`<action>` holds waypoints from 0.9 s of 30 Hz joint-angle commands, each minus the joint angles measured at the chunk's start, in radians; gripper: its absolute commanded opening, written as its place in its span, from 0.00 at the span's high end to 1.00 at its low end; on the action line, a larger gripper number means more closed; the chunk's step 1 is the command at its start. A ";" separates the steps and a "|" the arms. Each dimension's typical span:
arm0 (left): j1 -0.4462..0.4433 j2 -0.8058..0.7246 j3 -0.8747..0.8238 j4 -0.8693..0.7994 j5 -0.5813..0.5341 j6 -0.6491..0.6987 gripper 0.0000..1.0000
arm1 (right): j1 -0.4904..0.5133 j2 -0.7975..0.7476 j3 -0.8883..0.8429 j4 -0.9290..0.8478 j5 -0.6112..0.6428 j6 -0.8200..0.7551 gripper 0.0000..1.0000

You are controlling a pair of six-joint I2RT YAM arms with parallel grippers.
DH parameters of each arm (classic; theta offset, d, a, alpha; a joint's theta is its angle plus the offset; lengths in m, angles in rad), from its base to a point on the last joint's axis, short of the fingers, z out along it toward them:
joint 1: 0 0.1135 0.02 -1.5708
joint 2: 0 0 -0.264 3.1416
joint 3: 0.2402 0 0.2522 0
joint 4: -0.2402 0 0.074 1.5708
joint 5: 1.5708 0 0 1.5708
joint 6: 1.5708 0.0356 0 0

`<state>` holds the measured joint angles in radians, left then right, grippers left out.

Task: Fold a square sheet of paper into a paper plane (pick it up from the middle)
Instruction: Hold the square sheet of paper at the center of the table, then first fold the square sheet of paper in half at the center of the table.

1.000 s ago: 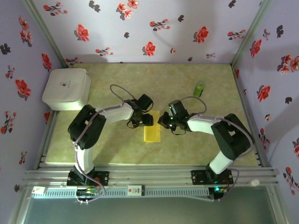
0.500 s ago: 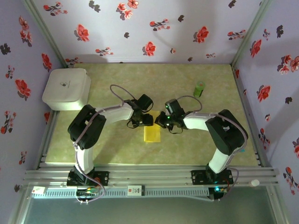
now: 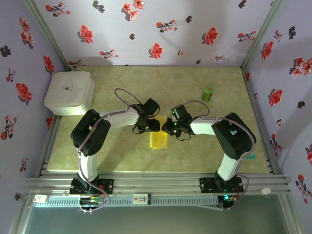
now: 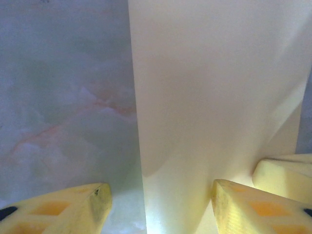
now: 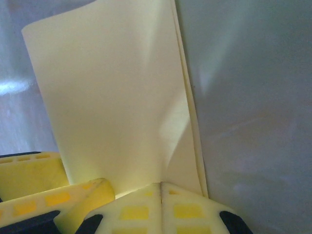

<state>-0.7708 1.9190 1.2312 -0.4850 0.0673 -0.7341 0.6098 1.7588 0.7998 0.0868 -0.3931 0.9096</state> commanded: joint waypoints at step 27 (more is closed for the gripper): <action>0.042 -0.162 -0.143 0.452 0.425 -0.091 0.93 | -0.119 0.047 0.085 -0.425 0.090 -0.326 1.00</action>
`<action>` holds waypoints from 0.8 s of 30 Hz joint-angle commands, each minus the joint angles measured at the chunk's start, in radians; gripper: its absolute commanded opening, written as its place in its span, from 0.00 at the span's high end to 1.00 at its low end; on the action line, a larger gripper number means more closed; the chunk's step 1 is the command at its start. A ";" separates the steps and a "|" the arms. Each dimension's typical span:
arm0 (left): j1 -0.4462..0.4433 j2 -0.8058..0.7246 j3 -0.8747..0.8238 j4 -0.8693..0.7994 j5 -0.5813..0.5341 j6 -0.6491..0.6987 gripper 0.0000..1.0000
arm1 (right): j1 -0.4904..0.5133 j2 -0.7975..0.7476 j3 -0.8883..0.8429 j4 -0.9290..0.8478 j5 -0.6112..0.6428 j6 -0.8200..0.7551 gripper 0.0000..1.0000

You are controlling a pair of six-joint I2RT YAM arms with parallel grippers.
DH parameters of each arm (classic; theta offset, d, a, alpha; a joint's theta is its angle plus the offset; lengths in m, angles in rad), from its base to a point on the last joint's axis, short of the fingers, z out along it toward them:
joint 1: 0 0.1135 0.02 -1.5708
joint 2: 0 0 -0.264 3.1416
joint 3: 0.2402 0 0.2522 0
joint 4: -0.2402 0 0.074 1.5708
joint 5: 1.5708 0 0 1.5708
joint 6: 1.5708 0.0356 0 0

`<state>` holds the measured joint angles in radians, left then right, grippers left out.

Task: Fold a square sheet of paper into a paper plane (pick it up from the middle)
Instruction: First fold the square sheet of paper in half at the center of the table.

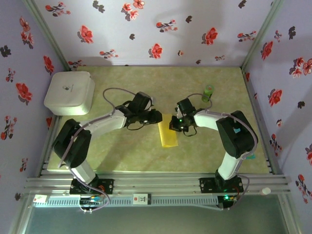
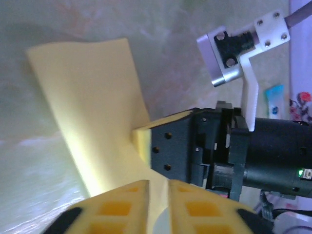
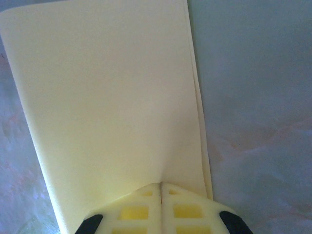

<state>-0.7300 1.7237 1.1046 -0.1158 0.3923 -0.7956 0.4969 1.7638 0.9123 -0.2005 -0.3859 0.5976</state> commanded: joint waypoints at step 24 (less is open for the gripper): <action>0.008 0.166 -0.162 0.258 0.064 -0.066 1.00 | -0.005 0.042 -0.048 -0.114 0.077 0.008 1.00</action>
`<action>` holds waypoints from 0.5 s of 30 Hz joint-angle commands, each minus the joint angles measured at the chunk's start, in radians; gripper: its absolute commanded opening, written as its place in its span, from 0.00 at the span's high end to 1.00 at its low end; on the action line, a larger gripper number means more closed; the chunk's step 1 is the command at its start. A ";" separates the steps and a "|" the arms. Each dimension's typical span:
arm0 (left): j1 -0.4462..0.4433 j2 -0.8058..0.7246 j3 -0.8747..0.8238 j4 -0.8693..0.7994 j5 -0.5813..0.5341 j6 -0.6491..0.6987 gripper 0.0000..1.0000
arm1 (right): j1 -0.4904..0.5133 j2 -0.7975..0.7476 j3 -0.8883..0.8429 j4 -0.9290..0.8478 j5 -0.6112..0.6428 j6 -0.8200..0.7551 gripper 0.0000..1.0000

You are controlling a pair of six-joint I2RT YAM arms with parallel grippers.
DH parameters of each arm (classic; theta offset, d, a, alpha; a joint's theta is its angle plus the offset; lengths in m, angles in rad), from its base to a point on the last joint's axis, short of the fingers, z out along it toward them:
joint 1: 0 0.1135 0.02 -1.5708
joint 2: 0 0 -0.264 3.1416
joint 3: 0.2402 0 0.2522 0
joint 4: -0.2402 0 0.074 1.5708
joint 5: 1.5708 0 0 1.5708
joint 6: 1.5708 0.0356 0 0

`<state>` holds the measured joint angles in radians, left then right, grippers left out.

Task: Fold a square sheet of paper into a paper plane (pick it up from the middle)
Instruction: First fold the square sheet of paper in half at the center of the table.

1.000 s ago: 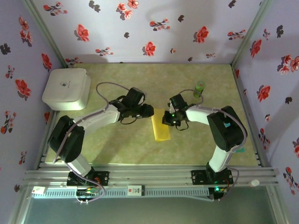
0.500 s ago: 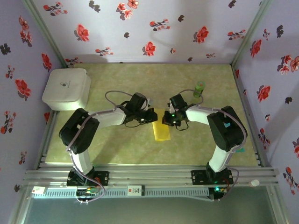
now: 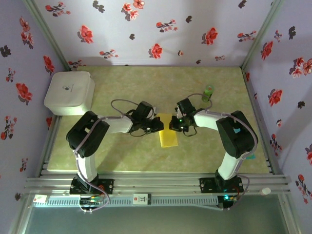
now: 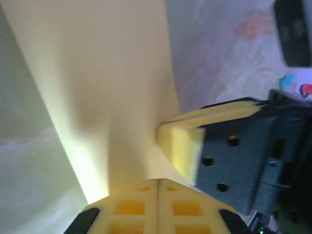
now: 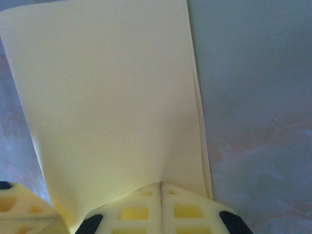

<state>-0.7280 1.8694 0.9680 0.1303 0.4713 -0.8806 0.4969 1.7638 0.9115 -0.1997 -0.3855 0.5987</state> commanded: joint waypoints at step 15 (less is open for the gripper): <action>0.007 -0.048 -0.048 -0.038 -0.032 0.019 1.00 | -0.004 0.039 -0.079 -0.095 0.080 0.024 1.00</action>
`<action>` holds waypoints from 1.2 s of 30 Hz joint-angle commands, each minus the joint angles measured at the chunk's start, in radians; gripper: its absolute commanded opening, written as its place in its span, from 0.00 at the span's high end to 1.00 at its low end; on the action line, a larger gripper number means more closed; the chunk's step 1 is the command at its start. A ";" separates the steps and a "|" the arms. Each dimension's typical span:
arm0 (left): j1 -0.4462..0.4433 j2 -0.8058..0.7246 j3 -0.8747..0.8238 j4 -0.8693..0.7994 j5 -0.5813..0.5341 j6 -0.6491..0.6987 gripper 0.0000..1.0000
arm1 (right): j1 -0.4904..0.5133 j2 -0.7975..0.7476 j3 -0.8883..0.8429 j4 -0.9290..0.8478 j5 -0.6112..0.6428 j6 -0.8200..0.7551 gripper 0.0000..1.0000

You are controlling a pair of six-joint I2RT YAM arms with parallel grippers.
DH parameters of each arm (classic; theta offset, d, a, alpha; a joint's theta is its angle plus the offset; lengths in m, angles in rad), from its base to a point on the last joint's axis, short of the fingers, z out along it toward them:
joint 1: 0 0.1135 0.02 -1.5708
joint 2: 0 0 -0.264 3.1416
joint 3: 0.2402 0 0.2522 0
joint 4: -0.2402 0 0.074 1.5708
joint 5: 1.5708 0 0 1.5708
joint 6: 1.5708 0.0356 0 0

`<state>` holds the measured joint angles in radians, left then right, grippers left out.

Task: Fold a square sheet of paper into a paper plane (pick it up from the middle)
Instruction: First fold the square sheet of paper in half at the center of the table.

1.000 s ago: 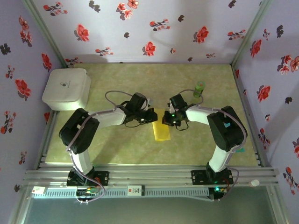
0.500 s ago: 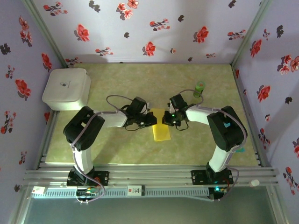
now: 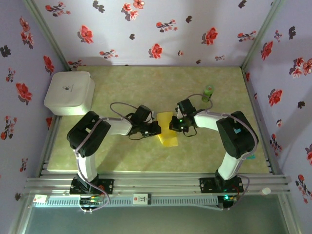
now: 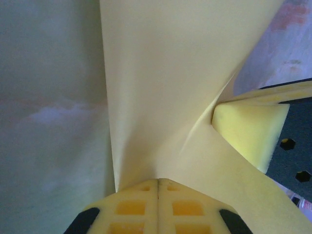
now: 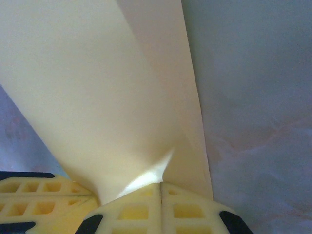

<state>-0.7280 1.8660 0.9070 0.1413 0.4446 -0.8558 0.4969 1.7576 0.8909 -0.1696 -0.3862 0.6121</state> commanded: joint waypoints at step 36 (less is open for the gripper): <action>-0.045 -0.135 -0.063 0.005 0.002 -0.149 1.00 | 0.000 0.025 -0.073 -0.117 0.081 0.039 1.00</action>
<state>-0.7643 1.7779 0.8196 0.1566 0.4488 -0.9936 0.4973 1.7477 0.8703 -0.1421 -0.3859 0.6388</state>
